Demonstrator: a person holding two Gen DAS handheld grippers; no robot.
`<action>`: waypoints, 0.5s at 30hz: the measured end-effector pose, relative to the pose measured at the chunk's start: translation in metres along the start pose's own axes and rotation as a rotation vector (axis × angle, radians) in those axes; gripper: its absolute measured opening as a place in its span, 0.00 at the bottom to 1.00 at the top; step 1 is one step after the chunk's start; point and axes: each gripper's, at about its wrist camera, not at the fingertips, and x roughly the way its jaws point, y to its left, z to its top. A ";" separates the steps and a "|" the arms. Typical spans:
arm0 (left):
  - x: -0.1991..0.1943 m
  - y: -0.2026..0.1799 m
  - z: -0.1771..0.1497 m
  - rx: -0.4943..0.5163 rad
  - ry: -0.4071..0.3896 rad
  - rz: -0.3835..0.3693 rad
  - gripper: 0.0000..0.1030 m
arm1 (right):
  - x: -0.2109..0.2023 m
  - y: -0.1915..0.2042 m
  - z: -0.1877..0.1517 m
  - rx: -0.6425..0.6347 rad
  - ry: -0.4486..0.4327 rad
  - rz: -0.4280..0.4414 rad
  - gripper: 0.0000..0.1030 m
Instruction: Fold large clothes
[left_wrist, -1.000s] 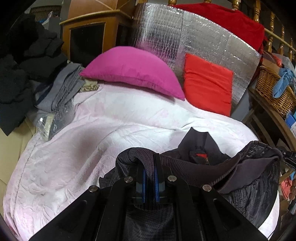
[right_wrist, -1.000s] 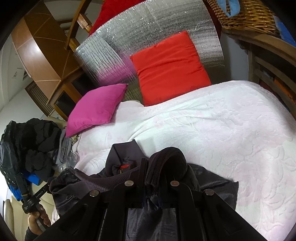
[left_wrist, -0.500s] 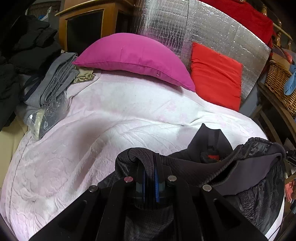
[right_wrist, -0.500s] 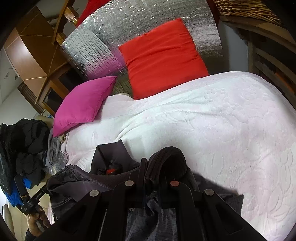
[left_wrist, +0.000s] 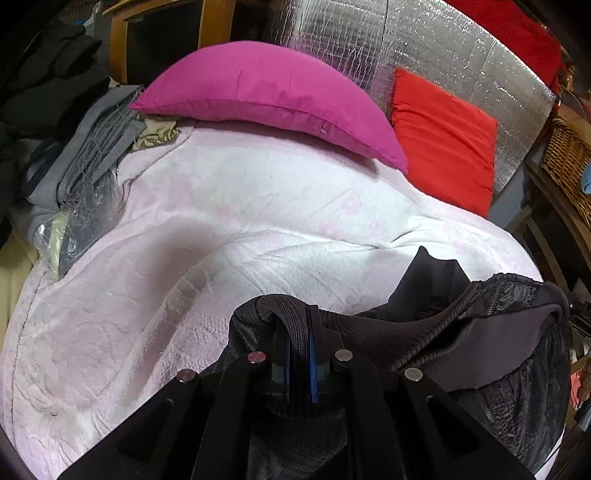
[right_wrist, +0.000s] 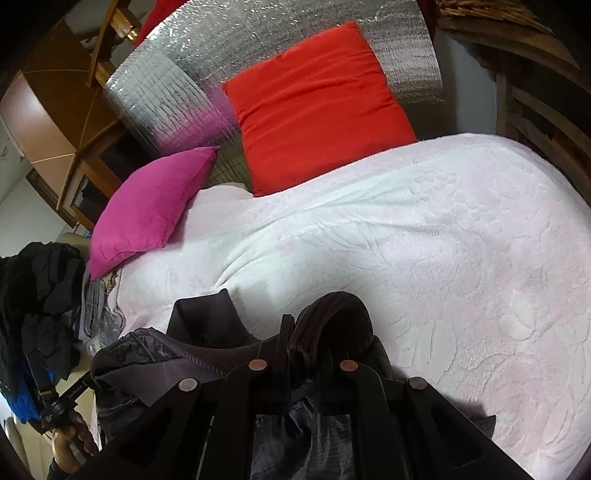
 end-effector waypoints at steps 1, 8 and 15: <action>0.004 0.000 0.000 -0.002 0.007 0.002 0.08 | 0.003 -0.001 0.000 0.004 0.004 -0.002 0.08; 0.025 0.003 -0.005 -0.012 0.030 0.017 0.08 | 0.028 -0.014 -0.003 0.037 0.031 -0.019 0.09; 0.036 0.003 -0.006 -0.005 0.042 0.033 0.08 | 0.041 -0.019 -0.006 0.052 0.049 -0.038 0.09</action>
